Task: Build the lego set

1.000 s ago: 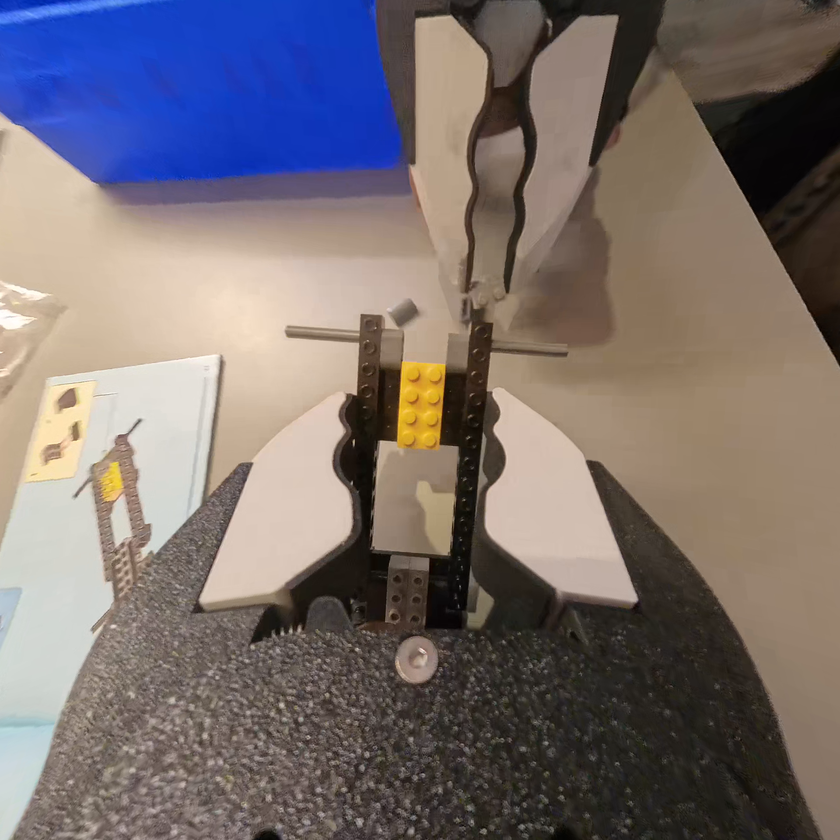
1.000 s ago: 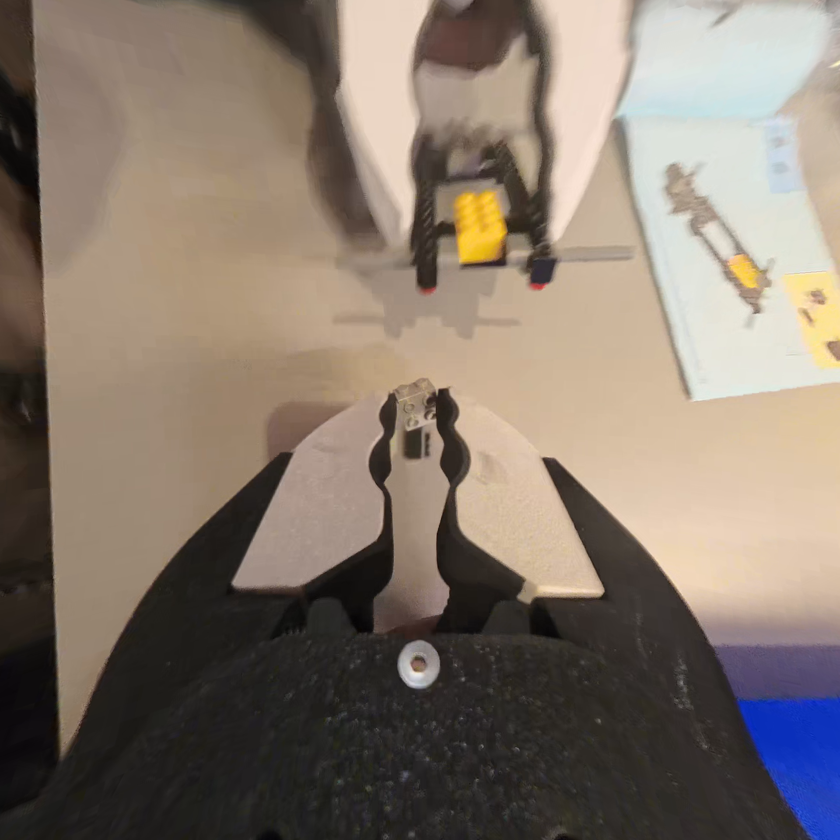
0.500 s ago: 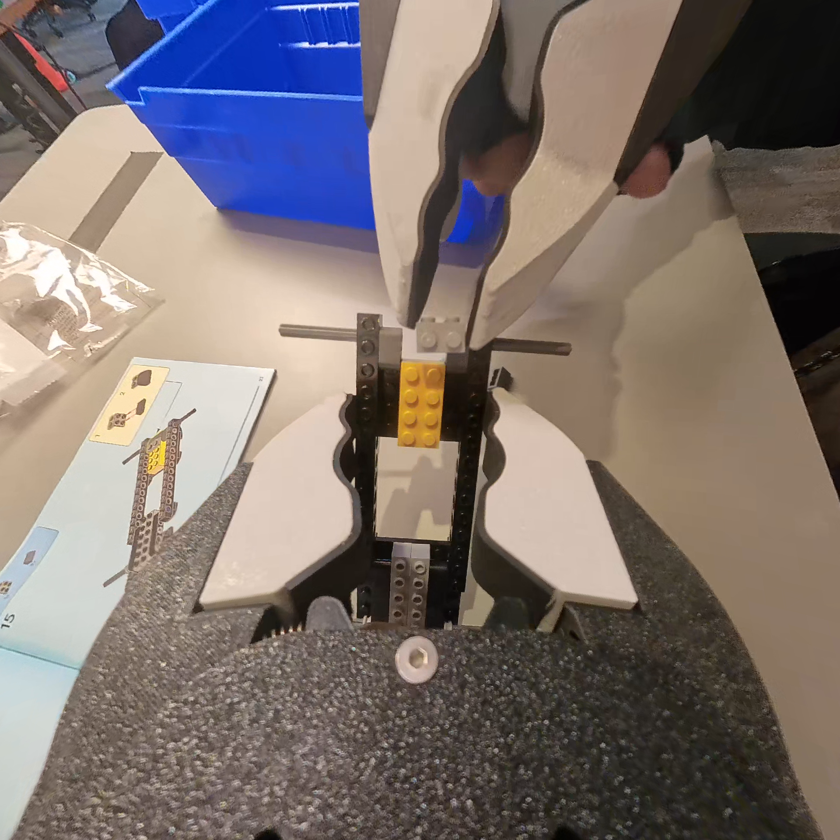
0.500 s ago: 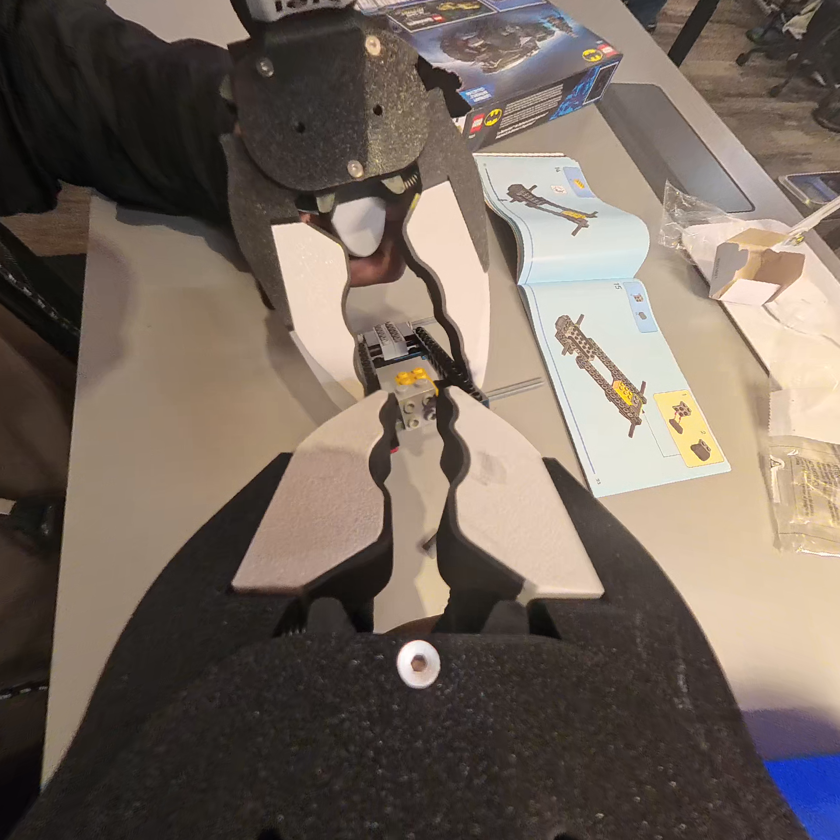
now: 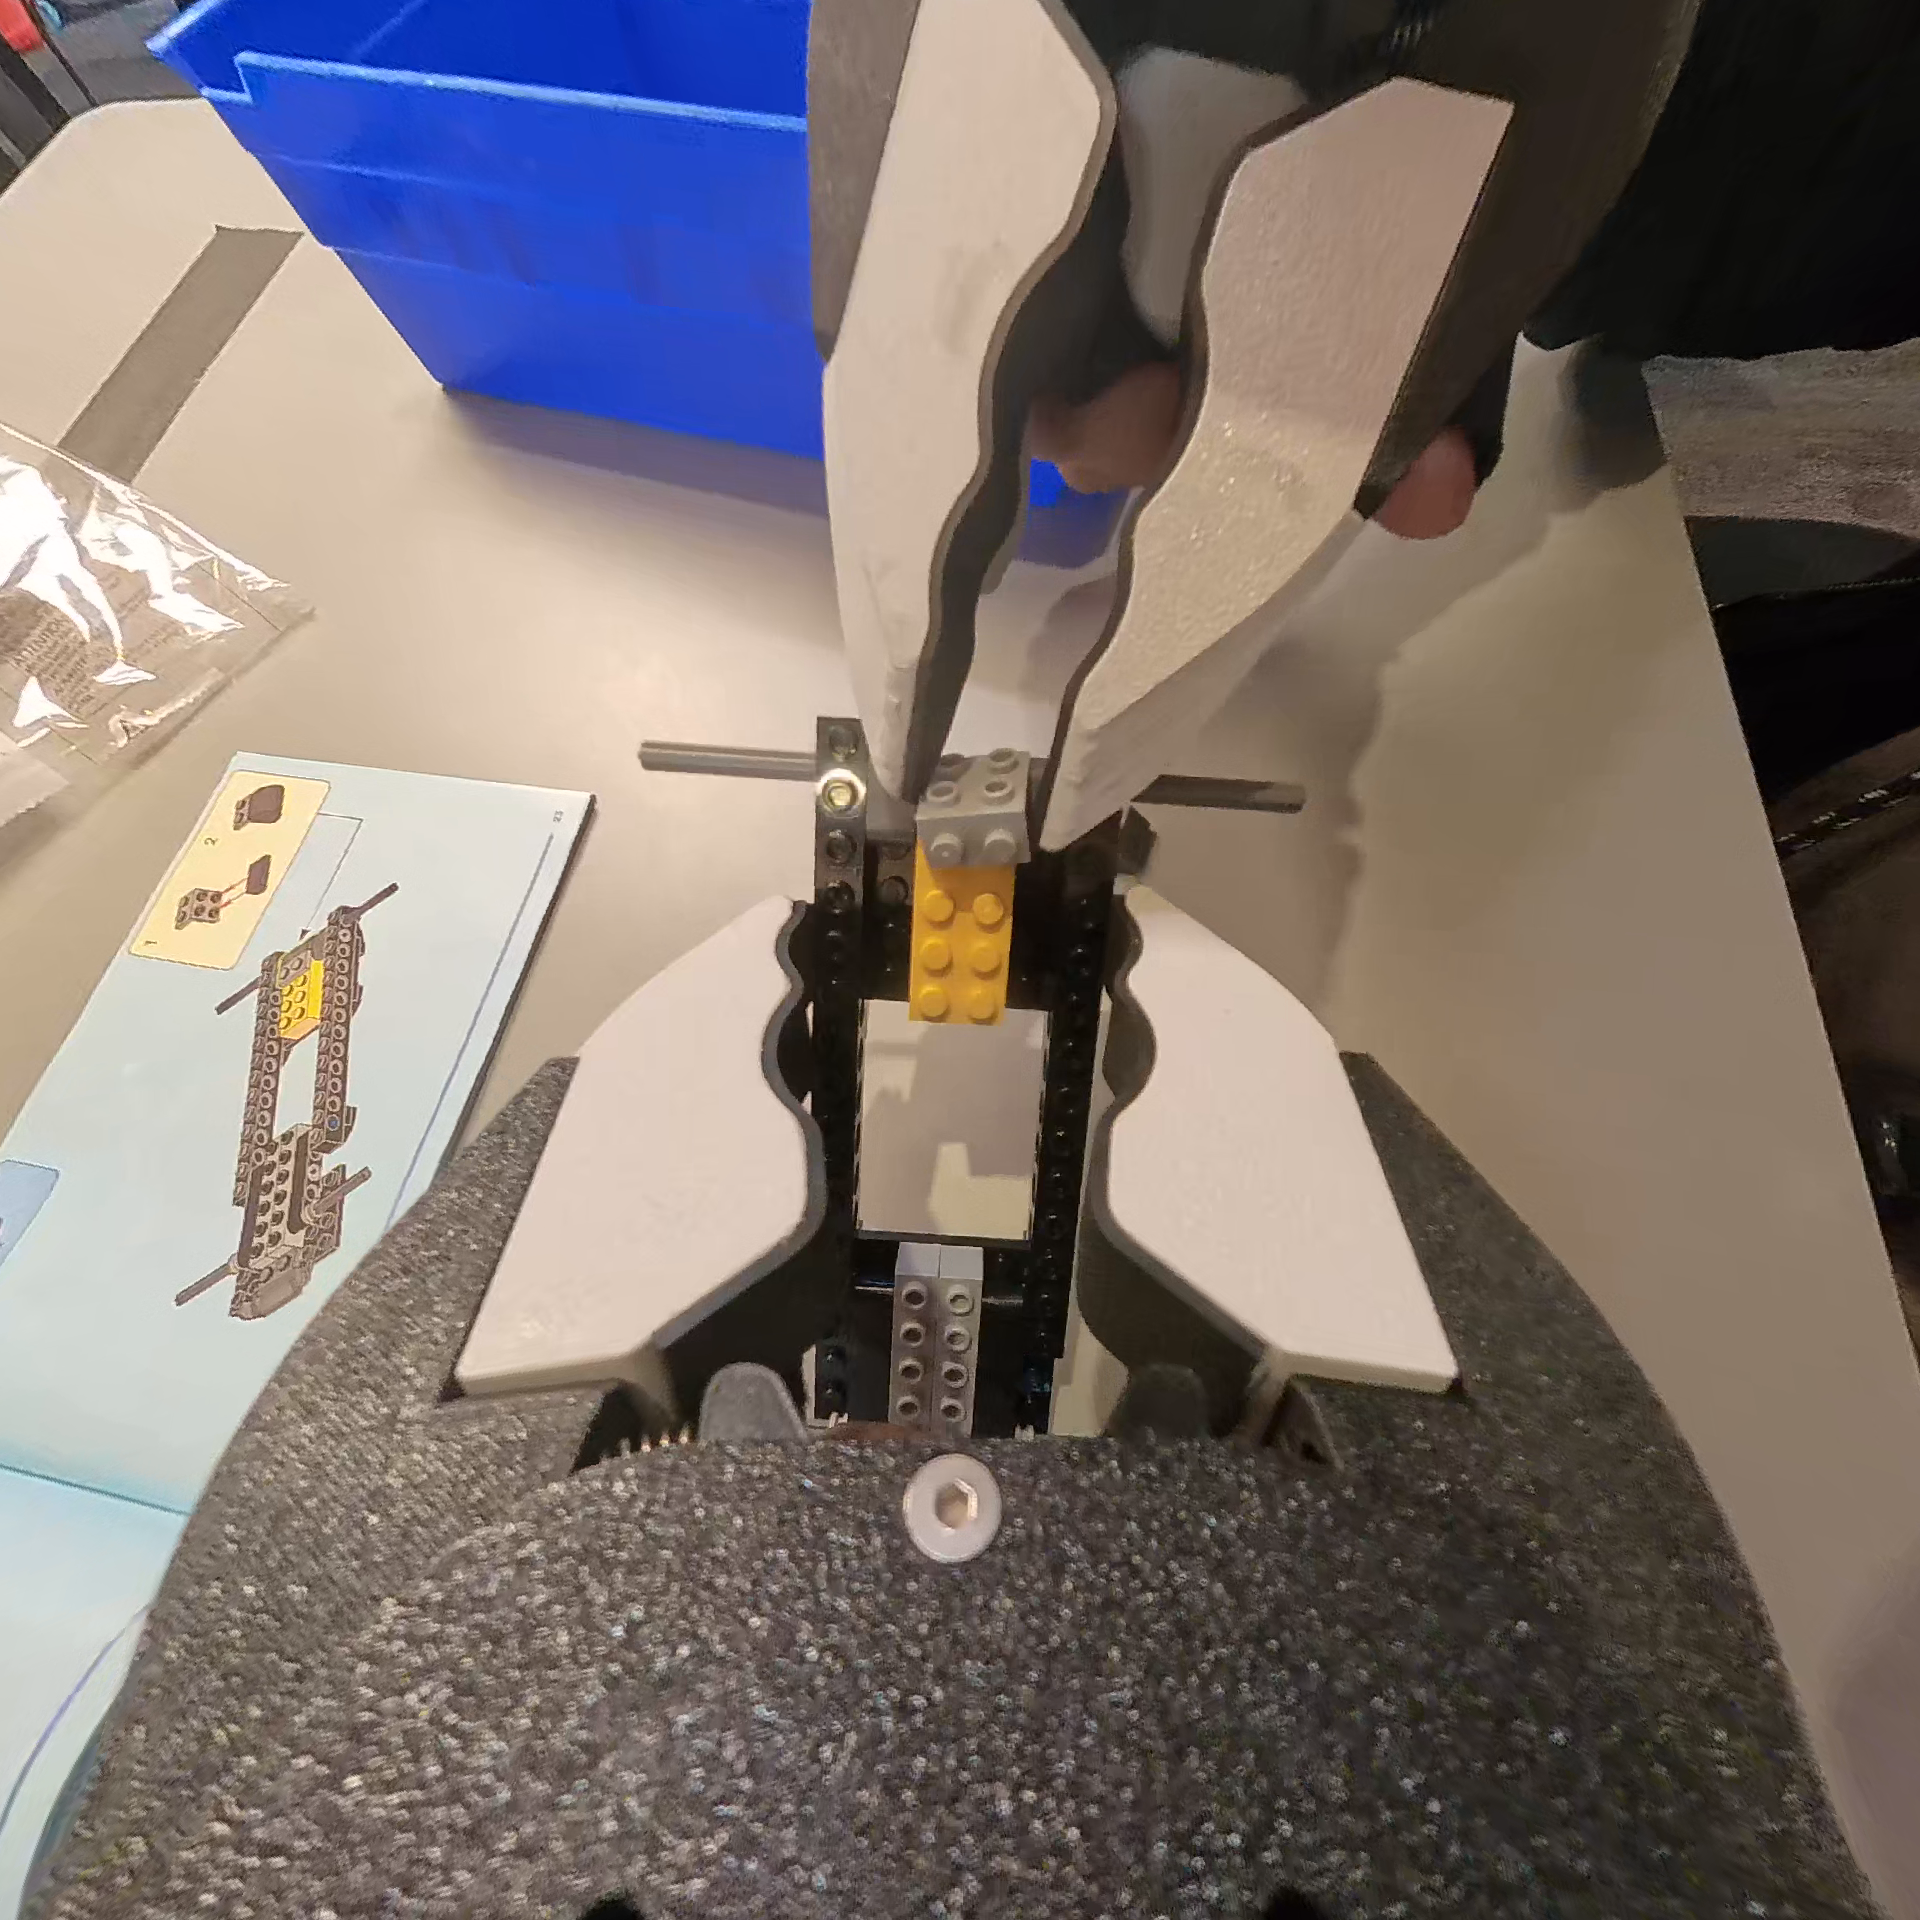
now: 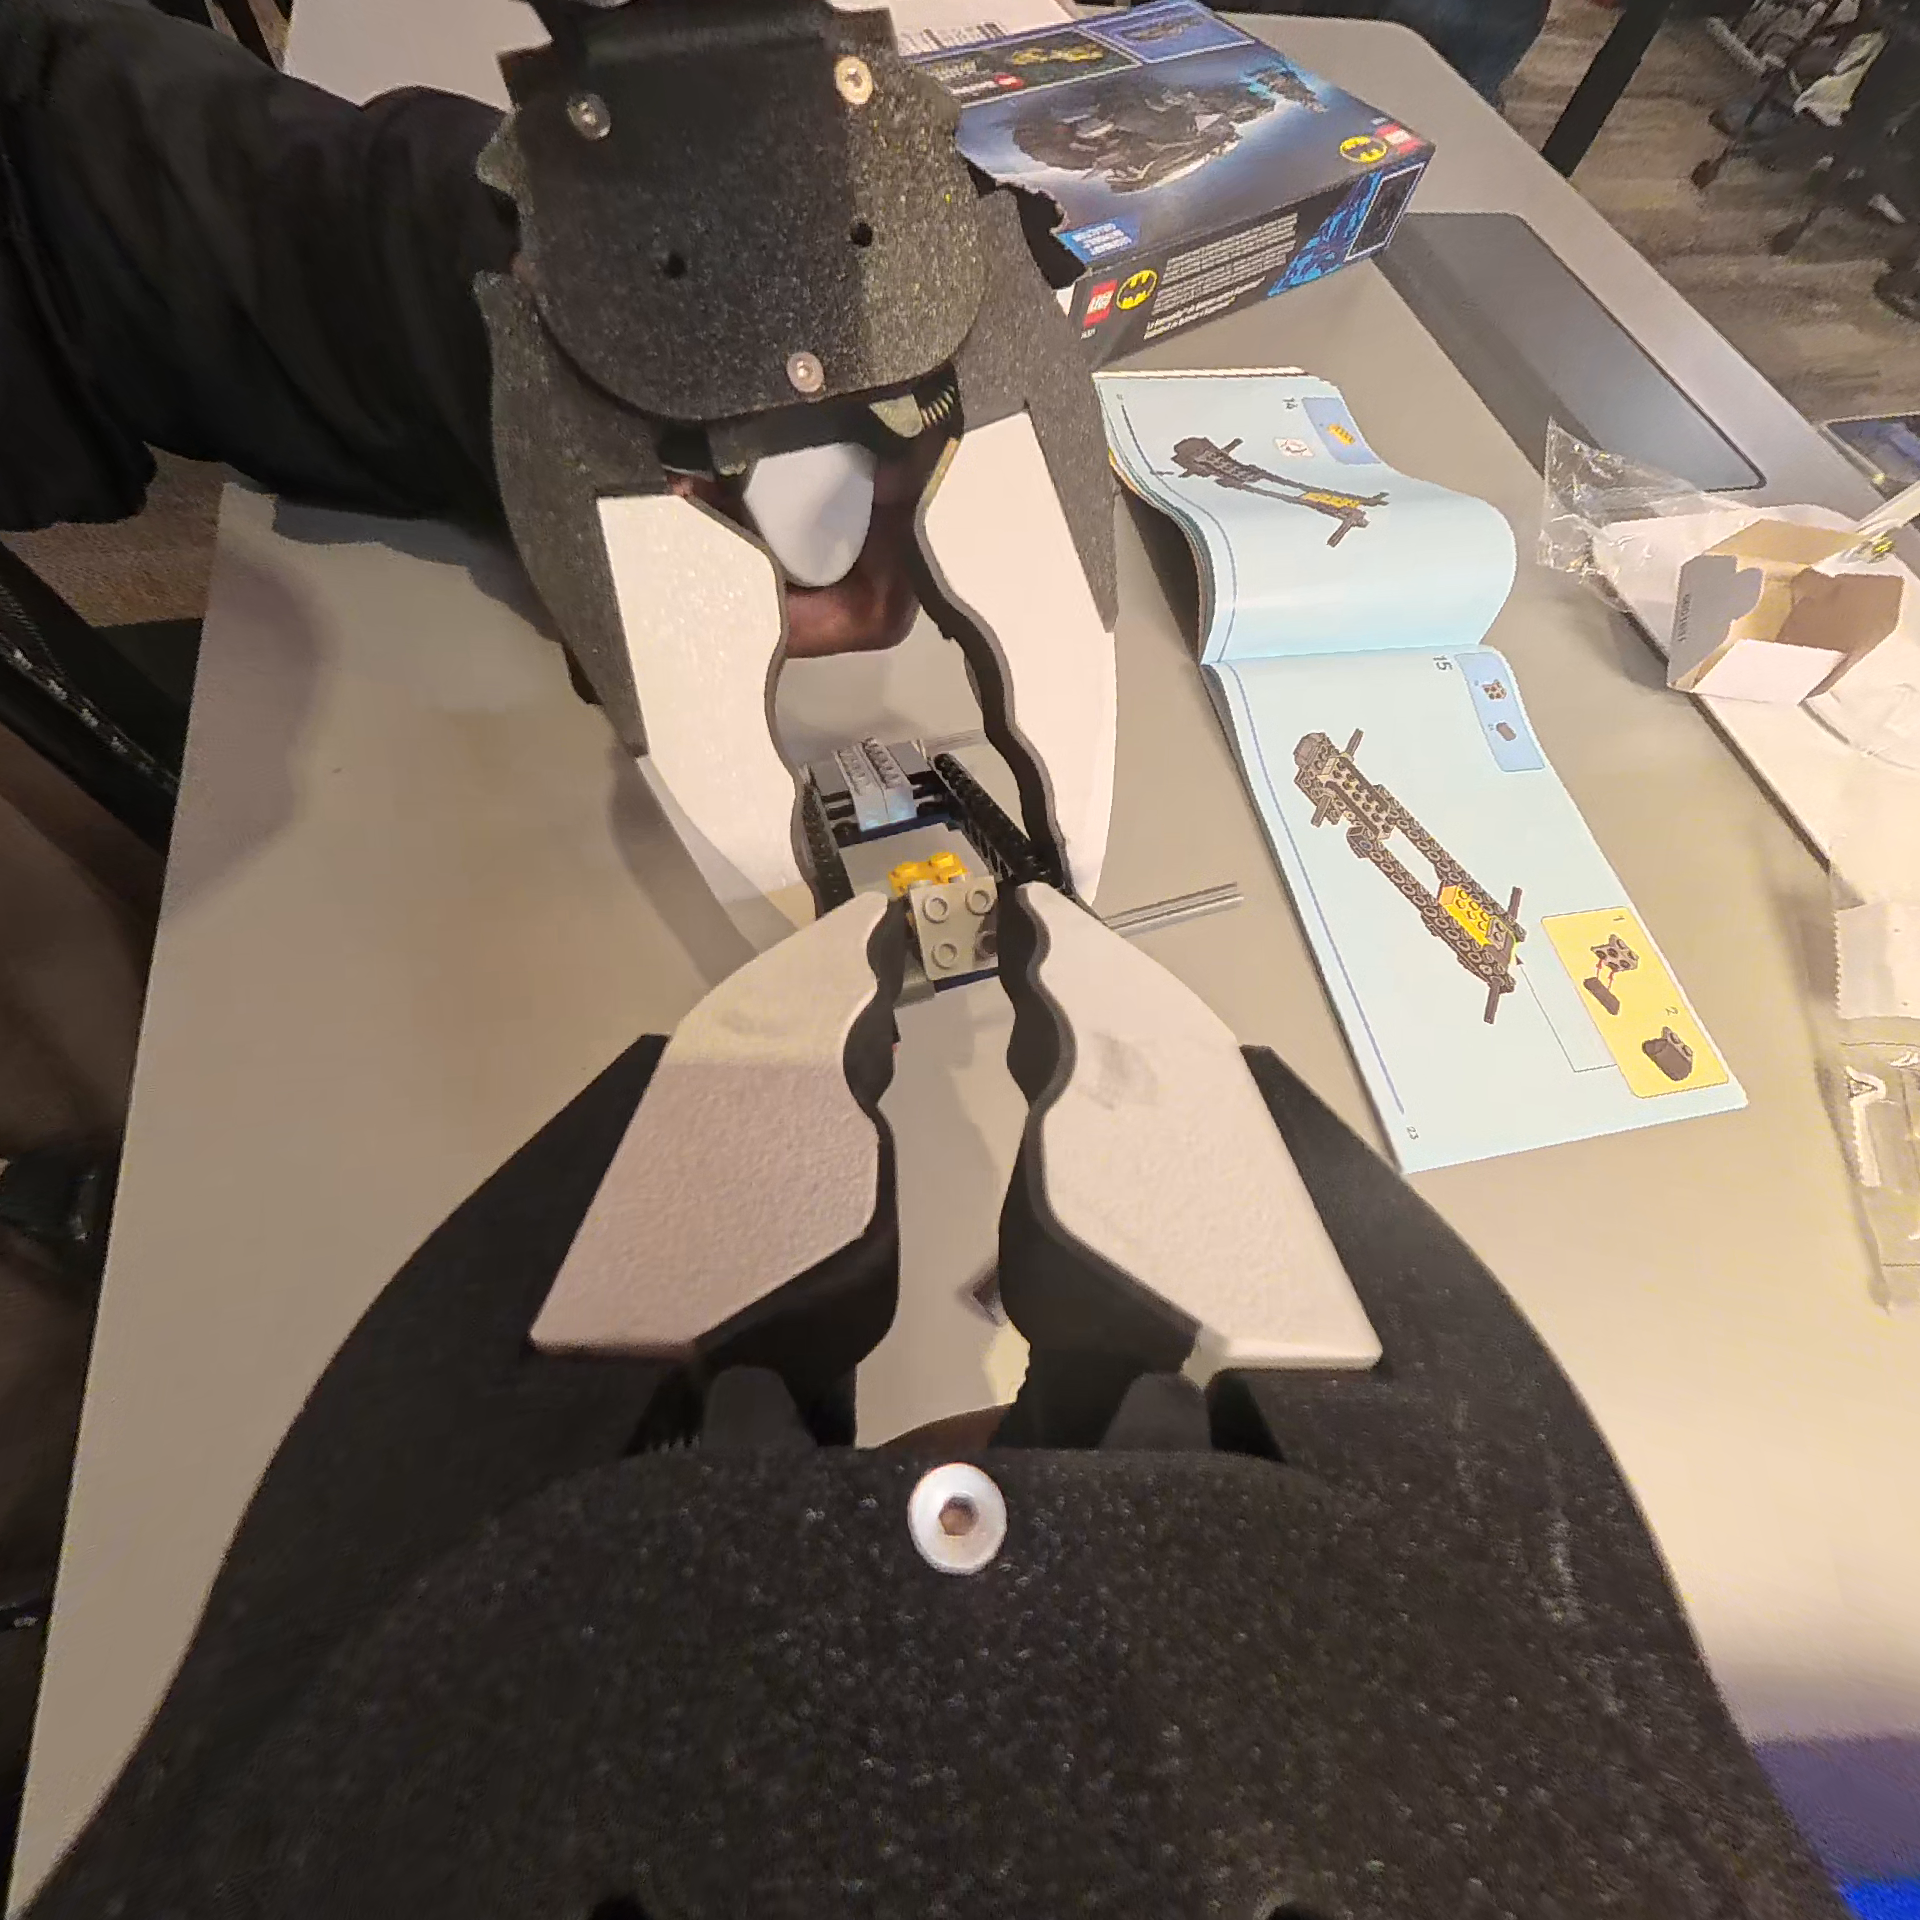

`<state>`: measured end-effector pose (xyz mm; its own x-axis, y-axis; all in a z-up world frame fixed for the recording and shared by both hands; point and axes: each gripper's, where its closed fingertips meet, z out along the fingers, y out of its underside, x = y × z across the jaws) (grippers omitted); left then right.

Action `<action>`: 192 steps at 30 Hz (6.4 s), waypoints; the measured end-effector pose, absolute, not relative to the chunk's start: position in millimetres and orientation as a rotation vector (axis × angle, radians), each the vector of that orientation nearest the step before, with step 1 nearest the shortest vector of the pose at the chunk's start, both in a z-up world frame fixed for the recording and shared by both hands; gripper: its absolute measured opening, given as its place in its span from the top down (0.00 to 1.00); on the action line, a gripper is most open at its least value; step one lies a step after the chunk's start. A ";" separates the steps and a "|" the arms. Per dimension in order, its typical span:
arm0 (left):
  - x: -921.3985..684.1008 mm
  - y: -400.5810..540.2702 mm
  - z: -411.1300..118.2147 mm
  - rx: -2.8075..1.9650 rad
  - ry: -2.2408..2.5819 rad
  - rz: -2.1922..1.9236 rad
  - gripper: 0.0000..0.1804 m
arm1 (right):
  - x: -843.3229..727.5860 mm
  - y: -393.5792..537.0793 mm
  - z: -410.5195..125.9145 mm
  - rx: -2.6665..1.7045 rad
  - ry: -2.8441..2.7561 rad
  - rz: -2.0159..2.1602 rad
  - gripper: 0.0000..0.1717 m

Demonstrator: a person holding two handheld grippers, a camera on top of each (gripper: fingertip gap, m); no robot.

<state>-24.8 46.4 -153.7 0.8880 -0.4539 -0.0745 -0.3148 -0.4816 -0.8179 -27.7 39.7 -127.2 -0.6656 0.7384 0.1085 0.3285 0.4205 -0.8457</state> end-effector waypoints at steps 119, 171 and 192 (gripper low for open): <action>-54.4 -1.8 -203.7 -2.445 0.609 -0.231 0.77 | -17.3 50.1 -171.3 -1.107 -2.110 1.263 0.93; -85.2 -3.4 -202.9 -2.522 0.606 -0.267 0.96 | -17.7 55.9 -161.5 -1.086 -2.044 1.285 0.93; -133.3 -32.4 -193.7 -2.469 0.490 -0.128 0.83 | -24.2 -3.3 -221.2 -1.053 -2.452 0.901 0.86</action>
<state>-133.3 -32.4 -193.7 0.9269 -0.3746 -0.0227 -0.3154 -0.7448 -0.5880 -24.2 -3.3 -221.2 -0.6752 0.7363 0.0449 0.5319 0.5281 -0.6620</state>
